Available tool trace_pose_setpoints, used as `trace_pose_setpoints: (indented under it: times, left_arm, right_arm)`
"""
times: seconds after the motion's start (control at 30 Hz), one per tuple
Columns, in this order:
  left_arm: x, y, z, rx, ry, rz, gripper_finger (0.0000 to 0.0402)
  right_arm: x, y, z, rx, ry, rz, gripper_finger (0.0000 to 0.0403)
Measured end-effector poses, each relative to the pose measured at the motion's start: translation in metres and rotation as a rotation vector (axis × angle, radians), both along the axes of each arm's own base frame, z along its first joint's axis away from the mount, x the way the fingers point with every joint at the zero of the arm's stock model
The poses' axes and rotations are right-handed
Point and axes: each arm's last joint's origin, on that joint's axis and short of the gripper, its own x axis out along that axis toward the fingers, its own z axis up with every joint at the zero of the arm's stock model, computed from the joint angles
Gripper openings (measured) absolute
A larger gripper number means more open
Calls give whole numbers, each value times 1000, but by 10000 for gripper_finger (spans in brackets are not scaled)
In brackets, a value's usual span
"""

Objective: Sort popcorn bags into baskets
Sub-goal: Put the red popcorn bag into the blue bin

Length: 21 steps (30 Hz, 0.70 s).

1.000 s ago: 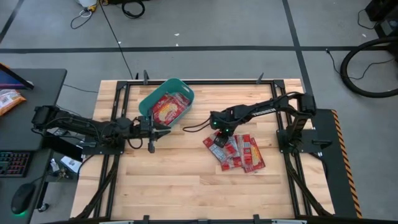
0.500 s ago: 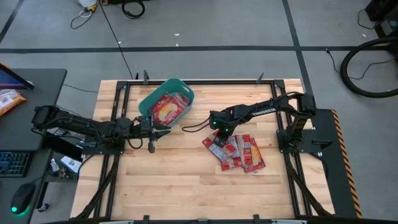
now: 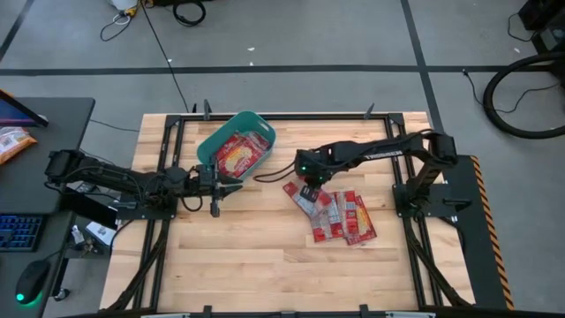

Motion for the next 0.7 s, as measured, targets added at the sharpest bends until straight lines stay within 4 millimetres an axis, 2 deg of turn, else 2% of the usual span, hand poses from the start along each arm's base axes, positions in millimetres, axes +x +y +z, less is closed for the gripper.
trace_pose_setpoints:
  times: [0.17, 0.3, 0.47, 0.6, 0.7]
  left_arm:
    - [0, 0, 0, 0, 0, 0, 68]
    - [0, 0, 0, -2, -1, 0, 68]
    - [0, 0, 0, -60, -8, -1, 68]
    - [0, -1, 0, -132, -13, -25, 68]
    - [0, -6, 0, -145, -3, -135, 68]
  right_arm:
    - [9, 7, 36, -267, -34, 10, 16]
    - [20, 21, 61, -526, -103, 45, 16]
    - [36, 38, 81, -801, -223, 116, 16]
    - [49, 43, 92, -903, -326, 181, 16]
    - [61, 40, 96, -975, -387, 210, 16]
